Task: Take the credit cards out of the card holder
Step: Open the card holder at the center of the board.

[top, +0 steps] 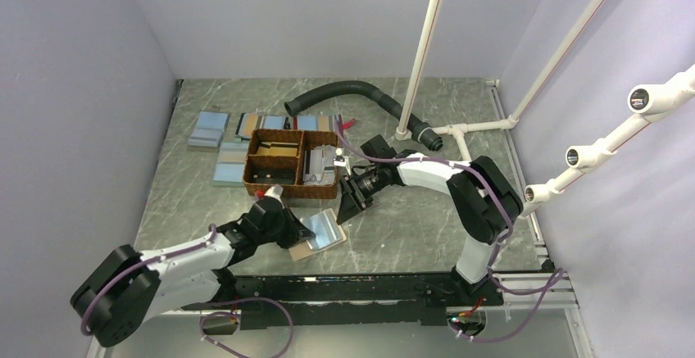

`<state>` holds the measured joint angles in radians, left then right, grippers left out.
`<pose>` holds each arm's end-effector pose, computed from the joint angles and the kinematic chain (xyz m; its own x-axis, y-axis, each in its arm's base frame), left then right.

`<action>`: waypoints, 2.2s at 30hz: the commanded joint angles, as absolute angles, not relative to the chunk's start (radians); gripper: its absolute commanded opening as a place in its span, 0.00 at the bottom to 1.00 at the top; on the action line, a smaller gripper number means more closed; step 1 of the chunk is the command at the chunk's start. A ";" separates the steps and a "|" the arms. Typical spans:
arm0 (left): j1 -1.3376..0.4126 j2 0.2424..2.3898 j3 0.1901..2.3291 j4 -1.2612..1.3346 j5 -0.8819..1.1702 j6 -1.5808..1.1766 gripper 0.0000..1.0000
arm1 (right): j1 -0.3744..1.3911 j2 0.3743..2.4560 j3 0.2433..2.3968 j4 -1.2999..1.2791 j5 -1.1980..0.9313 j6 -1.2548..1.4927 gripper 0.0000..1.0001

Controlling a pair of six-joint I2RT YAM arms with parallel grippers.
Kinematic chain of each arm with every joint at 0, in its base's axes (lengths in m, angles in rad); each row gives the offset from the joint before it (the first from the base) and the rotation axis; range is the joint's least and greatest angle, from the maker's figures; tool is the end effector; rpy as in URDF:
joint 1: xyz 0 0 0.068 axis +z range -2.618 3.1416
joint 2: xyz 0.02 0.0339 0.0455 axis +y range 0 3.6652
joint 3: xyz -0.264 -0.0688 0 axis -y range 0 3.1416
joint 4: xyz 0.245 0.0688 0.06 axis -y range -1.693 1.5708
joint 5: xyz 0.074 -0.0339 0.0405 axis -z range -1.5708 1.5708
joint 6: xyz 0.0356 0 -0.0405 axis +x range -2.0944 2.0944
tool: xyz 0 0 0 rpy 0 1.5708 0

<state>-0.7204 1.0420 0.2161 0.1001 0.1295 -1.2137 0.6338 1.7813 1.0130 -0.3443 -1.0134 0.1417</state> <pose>0.1313 -0.1214 0.1295 -0.8553 -0.4855 -0.1811 -0.2133 0.6485 -0.7307 0.2513 0.2222 0.1613 -0.8024 -0.4970 -0.3304 -0.5075 0.2769 0.8159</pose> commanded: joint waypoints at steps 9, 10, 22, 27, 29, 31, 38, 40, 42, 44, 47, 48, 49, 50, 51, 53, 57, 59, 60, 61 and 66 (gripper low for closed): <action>-0.716 1.081 0.387 -0.190 0.097 -1.195 0.17 | 0.673 1.895 1.079 -0.308 -0.858 0.267 0.37; -0.716 1.063 0.402 -0.243 0.084 -1.197 0.22 | 0.677 1.899 1.076 -0.300 -0.846 0.288 0.37; -0.716 0.856 0.618 -0.749 -0.101 -1.157 0.44 | 0.703 1.890 1.088 -0.321 -0.763 0.266 0.27; -0.716 0.861 0.692 -0.526 0.019 -1.031 0.45 | 0.706 1.852 1.086 -0.321 -0.767 0.248 0.27; -0.716 0.912 0.722 -0.448 0.076 -1.014 0.45 | 0.706 1.835 1.088 -0.325 -0.765 0.239 0.27; -0.718 0.976 0.749 -0.384 0.133 -1.007 0.45 | 0.704 1.818 1.084 -0.325 -0.767 0.232 0.27; -0.754 1.216 0.769 -0.263 0.180 -1.049 0.44 | 0.688 1.754 1.064 -0.335 -0.716 0.197 0.27; -0.761 1.263 0.764 -0.257 0.176 -1.062 0.44 | 0.670 1.737 1.050 -0.328 -0.706 0.198 0.27; -0.767 1.297 0.772 -0.294 0.156 -1.073 0.44 | 0.649 1.724 1.034 -0.321 -0.700 0.197 0.27; -0.776 1.322 0.788 -0.358 0.116 -1.072 0.44 | 0.632 1.714 1.020 -0.309 -0.700 0.199 0.27; -0.782 1.353 0.780 -0.413 0.094 -1.079 0.44 | 0.616 1.711 1.015 -0.307 -0.700 0.198 0.27; -0.783 1.363 0.772 -0.426 0.094 -1.084 0.45 | 0.614 1.712 1.017 -0.308 -0.701 0.198 0.27; -0.783 1.373 0.766 -0.437 0.092 -1.088 0.45 | 0.612 1.713 1.019 -0.310 -0.702 0.197 0.27; -0.786 1.381 0.760 -0.451 0.088 -1.093 0.44 | 0.612 1.715 1.021 -0.312 -0.704 0.195 0.27; -0.788 1.386 0.757 -0.467 0.079 -1.099 0.44 | 0.611 1.716 1.022 -0.314 -0.705 0.195 0.27; -0.793 1.389 0.761 -0.505 0.054 -1.106 0.45 | 0.611 1.716 1.019 -0.312 -0.706 0.194 0.27; -0.802 1.392 0.790 -0.581 0.011 -1.102 0.49 | 0.610 1.721 1.022 -0.312 -0.712 0.196 0.27; -0.805 1.405 0.794 -0.592 0.012 -1.103 0.51 | 0.611 1.723 1.026 -0.315 -0.715 0.196 0.27; -0.805 1.416 0.795 -0.593 0.018 -1.105 0.52 | 0.611 1.725 1.027 -0.316 -0.715 0.195 0.27; -0.806 1.430 0.795 -0.594 0.023 -1.108 0.53 | 0.611 1.726 1.028 -0.317 -0.715 0.194 0.27; -0.820 1.518 0.844 -0.637 0.023 -1.102 0.65 | 0.611 1.720 1.023 -0.314 -0.713 0.192 0.27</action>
<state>-0.8032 1.4551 0.7887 -0.5732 0.0452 -1.0958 0.6102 1.7481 1.0176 -0.3229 -0.7105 0.2089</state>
